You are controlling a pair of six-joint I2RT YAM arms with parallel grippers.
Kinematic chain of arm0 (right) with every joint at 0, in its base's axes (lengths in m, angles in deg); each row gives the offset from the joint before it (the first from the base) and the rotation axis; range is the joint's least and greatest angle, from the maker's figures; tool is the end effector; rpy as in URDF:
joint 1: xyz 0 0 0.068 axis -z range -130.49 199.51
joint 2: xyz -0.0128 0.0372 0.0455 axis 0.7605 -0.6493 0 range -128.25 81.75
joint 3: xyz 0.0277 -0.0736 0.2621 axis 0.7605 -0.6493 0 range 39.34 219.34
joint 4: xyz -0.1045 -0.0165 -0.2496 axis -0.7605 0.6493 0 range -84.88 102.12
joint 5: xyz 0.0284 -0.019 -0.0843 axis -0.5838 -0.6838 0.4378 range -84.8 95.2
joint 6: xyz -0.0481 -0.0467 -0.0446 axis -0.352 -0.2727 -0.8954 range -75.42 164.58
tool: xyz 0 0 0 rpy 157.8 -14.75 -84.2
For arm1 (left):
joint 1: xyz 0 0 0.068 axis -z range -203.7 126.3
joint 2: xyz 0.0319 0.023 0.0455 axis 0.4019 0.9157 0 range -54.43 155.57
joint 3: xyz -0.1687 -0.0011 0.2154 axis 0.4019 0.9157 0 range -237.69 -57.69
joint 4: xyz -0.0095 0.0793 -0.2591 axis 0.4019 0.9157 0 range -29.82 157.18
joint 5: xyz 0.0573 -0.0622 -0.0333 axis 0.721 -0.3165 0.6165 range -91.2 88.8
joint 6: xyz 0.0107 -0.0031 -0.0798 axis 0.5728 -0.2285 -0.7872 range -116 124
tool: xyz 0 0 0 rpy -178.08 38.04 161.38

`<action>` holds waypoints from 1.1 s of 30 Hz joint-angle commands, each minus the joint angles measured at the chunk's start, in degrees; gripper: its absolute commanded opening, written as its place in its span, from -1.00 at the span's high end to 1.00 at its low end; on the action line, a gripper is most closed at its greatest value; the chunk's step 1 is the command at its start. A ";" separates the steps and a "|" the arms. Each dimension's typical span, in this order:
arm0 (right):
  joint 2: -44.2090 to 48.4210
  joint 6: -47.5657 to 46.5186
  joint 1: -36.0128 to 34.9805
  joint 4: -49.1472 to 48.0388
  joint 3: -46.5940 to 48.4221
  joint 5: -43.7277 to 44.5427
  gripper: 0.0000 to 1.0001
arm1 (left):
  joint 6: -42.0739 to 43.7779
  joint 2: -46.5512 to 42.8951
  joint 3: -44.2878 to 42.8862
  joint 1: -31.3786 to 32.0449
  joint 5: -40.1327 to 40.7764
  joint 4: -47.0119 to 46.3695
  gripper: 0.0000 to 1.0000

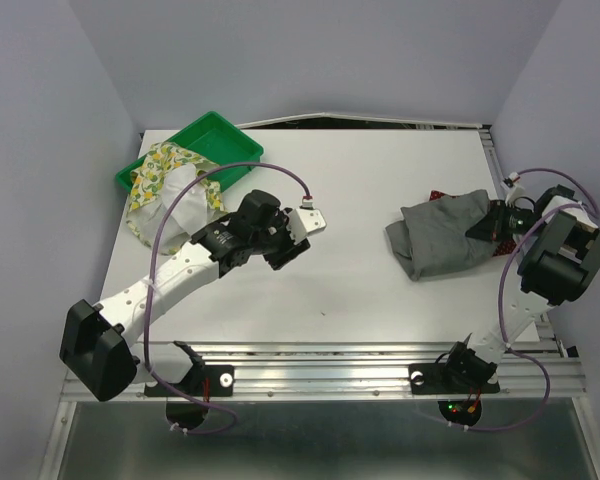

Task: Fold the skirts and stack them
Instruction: Neatly place the folded skirt to the corner

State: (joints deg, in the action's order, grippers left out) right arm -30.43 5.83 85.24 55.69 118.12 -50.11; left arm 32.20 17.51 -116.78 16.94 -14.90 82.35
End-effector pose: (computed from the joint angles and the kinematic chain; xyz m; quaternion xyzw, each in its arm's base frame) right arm 0.3402 -0.1745 0.1553 -0.0478 0.8836 0.3408 0.3176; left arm 0.2291 -0.2184 0.2856 0.5432 0.6954 -0.1548 0.4442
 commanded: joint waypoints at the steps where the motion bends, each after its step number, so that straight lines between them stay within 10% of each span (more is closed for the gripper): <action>1: 0.12 2.18 0.66 -8.36 0.67 4.84 0.64 | -0.17 0.13 -2.70 -0.48 -0.37 -0.29 -0.15; 3: 0.99 3.40 0.66 -8.90 0.76 6.26 -0.04 | -0.17 0.04 -2.70 -0.48 -0.46 -0.38 -0.14; 12: 14.08 10.61 -0.64 -18.04 -3.90 19.79 -0.60 | -2.19 -1.19 -2.17 -1.62 -1.86 -1.17 -0.15; 22: 29.91 16.32 -20.47 -19.28 -10.31 34.18 -0.57 | -5.96 -0.31 -1.82 -5.66 -6.69 -4.15 -0.15; 33: 24.21 21.43 -41.96 -20.42 -11.55 51.52 -0.45 | -8.87 -1.71 1.43 -10.06 -10.21 -7.05 -0.15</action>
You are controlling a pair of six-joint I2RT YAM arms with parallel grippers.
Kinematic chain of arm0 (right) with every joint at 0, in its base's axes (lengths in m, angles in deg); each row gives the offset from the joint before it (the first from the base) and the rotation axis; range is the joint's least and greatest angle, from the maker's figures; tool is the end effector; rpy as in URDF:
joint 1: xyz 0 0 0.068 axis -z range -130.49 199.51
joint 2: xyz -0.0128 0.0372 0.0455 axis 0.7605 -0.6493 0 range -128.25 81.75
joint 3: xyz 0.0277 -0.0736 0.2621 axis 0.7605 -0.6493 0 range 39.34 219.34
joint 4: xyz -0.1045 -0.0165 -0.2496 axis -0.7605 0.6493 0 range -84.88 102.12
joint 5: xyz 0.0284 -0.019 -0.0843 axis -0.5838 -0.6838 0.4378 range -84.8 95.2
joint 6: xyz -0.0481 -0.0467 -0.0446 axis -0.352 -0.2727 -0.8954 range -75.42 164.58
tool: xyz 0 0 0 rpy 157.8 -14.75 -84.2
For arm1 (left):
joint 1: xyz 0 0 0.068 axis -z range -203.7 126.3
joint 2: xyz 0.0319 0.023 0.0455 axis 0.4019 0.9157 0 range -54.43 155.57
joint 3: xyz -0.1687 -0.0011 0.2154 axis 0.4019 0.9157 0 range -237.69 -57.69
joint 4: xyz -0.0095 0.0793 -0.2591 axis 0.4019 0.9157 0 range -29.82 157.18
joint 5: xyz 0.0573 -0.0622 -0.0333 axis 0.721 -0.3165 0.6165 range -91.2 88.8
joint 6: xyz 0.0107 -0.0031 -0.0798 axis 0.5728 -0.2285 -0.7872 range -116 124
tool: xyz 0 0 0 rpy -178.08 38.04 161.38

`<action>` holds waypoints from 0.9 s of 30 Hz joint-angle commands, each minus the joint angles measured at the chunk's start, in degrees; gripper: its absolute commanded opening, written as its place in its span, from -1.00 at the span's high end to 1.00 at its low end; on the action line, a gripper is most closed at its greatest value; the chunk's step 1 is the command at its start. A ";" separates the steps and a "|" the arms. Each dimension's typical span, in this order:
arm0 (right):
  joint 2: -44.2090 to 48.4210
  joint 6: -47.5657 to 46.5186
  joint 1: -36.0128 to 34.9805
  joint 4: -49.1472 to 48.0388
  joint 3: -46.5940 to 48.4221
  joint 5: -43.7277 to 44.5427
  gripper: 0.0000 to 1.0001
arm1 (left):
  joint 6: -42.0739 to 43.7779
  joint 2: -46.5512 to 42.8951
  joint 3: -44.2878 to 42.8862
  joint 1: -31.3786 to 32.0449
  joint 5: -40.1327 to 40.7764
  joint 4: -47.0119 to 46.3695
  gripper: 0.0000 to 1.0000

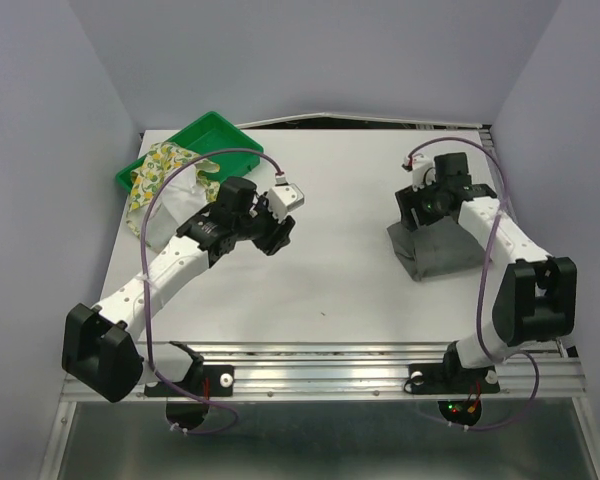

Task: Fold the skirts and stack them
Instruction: Neatly place the folded skirt to the corner

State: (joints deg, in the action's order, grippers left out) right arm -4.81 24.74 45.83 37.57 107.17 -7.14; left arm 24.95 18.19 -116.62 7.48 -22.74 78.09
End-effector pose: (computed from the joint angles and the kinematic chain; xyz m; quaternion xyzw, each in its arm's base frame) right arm 0.3525 0.0374 0.2421 -0.2261 0.9107 0.0540 0.3414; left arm 0.2616 -0.1883 0.2913 0.4586 0.7303 -0.2051 0.4629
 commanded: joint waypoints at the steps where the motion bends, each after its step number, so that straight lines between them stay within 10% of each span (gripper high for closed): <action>1: -1.76 2.61 -4.65 -2.56 -0.68 9.34 -0.45 | -1.61 -2.57 1.63 -0.68 -2.45 -3.06 -0.15; 17: -9.94 -2.13 -16.53 -5.81 -4.37 27.54 -0.34 | -0.91 -2.66 3.04 -1.21 -2.54 -2.97 -0.15; 20: -11.43 -3.80 -16.53 -7.65 -4.90 31.04 -0.15 | -1.00 -2.48 3.04 -1.21 -2.37 -3.15 -0.15; 27: -8.63 -5.21 -16.53 -12.14 -3.42 36.07 0.99 | -0.82 -2.48 3.21 -1.30 -2.10 -2.97 -0.15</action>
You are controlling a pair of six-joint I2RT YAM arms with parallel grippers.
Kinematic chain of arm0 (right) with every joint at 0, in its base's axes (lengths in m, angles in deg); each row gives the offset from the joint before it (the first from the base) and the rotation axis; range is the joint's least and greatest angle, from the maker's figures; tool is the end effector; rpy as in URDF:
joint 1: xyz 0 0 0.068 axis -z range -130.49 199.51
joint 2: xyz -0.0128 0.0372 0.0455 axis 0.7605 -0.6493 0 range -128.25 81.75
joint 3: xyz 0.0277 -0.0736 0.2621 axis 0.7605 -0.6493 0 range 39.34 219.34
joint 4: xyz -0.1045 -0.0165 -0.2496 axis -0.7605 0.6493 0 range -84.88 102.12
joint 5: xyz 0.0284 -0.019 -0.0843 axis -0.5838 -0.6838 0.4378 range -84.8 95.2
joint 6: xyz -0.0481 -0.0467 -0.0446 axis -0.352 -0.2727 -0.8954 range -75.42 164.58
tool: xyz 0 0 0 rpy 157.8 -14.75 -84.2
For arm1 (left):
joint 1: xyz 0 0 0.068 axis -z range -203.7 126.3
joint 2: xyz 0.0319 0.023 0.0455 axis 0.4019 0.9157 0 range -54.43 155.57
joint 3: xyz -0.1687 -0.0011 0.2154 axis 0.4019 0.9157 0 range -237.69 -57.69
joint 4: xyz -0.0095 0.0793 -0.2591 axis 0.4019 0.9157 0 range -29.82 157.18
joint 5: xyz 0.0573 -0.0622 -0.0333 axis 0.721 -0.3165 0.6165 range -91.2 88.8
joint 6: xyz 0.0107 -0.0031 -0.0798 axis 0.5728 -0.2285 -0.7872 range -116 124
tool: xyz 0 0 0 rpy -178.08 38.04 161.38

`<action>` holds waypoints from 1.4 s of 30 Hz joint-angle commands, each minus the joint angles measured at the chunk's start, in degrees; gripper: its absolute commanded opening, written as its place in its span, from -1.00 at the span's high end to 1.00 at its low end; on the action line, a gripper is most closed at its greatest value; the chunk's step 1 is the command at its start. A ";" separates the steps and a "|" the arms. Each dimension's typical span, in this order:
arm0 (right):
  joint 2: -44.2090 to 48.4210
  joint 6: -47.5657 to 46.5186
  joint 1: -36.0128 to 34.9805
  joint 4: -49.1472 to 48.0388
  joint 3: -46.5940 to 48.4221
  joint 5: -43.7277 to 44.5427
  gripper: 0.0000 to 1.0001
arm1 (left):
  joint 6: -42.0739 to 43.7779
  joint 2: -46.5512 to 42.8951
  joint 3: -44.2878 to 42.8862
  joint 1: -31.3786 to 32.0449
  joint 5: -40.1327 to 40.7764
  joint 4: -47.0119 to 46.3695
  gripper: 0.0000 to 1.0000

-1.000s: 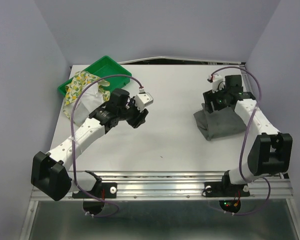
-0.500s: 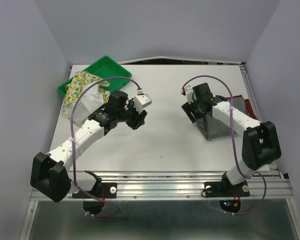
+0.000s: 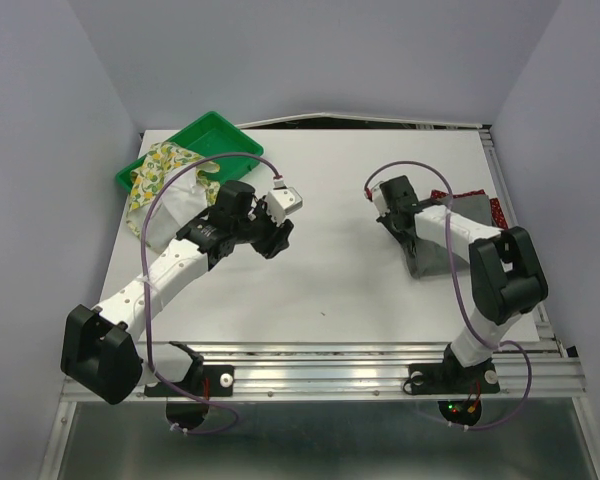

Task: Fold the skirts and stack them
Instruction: Neatly place the folded skirt to the corner, then grab the skirt from the pile

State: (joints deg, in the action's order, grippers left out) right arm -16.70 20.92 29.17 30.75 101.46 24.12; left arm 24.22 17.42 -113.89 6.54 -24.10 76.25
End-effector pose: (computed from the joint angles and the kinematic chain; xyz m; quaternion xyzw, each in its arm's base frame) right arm 0.3510 0.1058 0.1492 -0.3216 0.9022 -0.1663 0.2343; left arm 0.2602 -0.1831 0.2814 0.4523 0.7332 -0.2143 0.4604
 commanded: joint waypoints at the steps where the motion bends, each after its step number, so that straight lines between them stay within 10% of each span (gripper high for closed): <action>1: 3.88 -1.82 0.12 -5.67 2.90 5.25 0.99 | -0.10 -1.80 0.48 -0.36 -0.83 -1.13 -0.15; 12: 3.89 -9.30 0.12 -16.48 -0.25 13.43 0.99 | -1.42 -1.54 -0.13 -1.67 0.74 -2.01 -0.18; 17: -0.50 -6.50 0.12 -17.10 -2.80 10.98 -0.14 | -4.31 -2.42 -1.62 -6.40 5.39 -1.41 -0.32; 22: -0.25 -0.52 0.12 -11.41 2.10 4.22 -0.74 | -5.11 -0.58 -7.49 -16.40 8.22 1.85 -0.33; 25: 1.33 3.00 0.12 -7.98 7.19 -1.68 -0.99 | -3.80 1.53 -13.11 -24.92 8.22 2.20 -0.69; 28: 3.61 6.77 0.12 -6.56 10.89 -7.83 -1.00 | -2.39 8.27 -20.75 -33.36 7.78 3.52 -0.97; 42: 12.06 15.05 0.12 -8.41 12.76 -15.93 -1.00 | -2.92 43.27 -54.34 -51.86 -0.92 8.89 -0.76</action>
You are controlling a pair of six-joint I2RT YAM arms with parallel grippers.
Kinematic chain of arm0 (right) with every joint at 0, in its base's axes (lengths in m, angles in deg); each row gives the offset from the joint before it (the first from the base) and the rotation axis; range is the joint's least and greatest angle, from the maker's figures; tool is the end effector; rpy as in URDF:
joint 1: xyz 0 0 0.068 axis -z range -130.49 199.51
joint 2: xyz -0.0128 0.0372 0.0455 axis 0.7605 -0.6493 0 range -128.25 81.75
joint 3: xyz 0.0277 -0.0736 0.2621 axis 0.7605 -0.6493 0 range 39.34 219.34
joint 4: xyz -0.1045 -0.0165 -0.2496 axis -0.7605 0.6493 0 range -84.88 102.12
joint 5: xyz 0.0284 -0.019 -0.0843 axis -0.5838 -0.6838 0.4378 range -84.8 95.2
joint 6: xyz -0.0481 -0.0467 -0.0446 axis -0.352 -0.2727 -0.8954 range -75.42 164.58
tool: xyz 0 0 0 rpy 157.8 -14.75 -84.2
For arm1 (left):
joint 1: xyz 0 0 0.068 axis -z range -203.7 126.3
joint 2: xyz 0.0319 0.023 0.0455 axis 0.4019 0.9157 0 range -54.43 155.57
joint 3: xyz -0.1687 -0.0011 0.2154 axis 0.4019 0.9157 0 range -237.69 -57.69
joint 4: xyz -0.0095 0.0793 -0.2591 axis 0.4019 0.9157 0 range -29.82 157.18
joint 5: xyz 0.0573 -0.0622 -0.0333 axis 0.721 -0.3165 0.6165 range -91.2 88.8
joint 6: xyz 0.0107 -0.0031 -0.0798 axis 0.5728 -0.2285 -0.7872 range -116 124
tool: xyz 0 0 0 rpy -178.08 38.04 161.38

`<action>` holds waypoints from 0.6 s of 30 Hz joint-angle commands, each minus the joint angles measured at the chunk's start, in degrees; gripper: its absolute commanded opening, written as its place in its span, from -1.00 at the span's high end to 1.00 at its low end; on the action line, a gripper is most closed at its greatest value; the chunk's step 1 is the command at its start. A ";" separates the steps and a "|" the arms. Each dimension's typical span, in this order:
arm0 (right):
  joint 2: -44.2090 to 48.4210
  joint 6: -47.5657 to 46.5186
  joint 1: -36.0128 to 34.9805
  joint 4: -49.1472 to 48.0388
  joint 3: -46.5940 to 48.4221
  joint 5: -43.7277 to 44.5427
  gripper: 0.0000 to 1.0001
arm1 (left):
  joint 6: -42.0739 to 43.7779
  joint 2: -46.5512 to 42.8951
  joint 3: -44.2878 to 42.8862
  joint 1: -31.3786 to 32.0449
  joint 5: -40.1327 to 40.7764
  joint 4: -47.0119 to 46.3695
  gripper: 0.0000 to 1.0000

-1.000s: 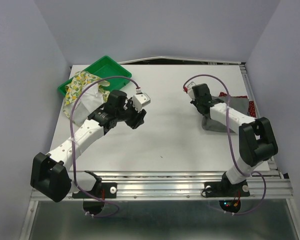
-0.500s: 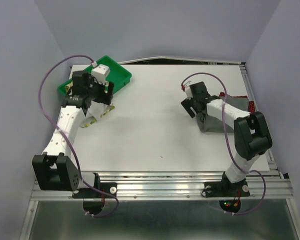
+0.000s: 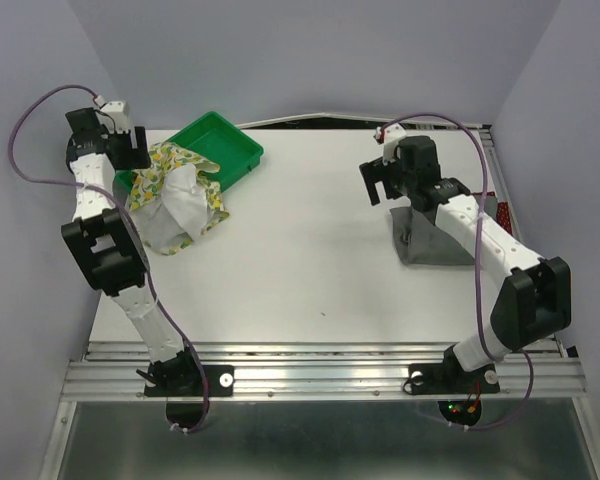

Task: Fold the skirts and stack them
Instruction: Grab the skirt from the pile

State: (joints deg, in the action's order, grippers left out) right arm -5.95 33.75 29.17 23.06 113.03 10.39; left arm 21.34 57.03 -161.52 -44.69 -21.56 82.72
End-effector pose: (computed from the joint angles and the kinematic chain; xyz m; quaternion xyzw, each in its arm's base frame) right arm 0.3710 0.1306 0.2987 -0.2135 0.8473 0.0008 0.4864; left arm 0.4739 0.1558 0.3155 0.0609 0.8555 0.0165 0.5140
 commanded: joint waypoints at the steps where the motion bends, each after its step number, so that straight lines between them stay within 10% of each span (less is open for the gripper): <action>1: 1.22 2.30 0.12 -0.71 1.02 -2.12 -1.00 | 0.06 4.90 -7.52 -0.80 -3.63 2.33 -0.72; 18: -2.03 2.92 0.12 0.35 -1.44 -1.85 -1.00 | 0.50 20.02 -16.14 -0.98 -1.52 3.21 -0.18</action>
State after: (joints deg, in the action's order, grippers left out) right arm -6.95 36.04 29.17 24.33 110.80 8.82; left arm 21.69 75.39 -175.70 -45.13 -22.55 85.32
